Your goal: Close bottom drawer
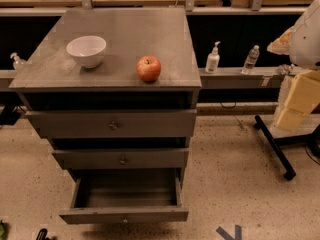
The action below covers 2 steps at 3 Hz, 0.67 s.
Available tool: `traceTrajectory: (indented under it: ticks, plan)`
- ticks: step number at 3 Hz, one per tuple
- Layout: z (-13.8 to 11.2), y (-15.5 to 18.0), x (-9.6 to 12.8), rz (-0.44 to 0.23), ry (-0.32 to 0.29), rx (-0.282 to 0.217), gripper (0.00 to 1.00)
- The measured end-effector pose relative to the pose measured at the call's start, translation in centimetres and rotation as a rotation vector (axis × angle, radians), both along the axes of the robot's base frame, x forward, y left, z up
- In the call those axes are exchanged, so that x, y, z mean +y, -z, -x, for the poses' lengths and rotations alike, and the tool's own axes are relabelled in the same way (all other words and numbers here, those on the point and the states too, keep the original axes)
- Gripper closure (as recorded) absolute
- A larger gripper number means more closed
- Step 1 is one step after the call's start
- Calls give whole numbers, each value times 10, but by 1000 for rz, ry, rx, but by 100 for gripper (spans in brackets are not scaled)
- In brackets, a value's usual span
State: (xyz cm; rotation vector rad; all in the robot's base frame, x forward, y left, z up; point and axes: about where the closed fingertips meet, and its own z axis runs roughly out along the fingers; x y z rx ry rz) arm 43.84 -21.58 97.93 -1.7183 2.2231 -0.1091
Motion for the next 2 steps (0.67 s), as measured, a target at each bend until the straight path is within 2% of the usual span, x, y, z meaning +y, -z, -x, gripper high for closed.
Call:
traceTrajectory:
  ticks: [1,2]
  plan:
    - [0,0,0,0,0,0,0]
    - [-17,27,18,-50,-38,23,0]
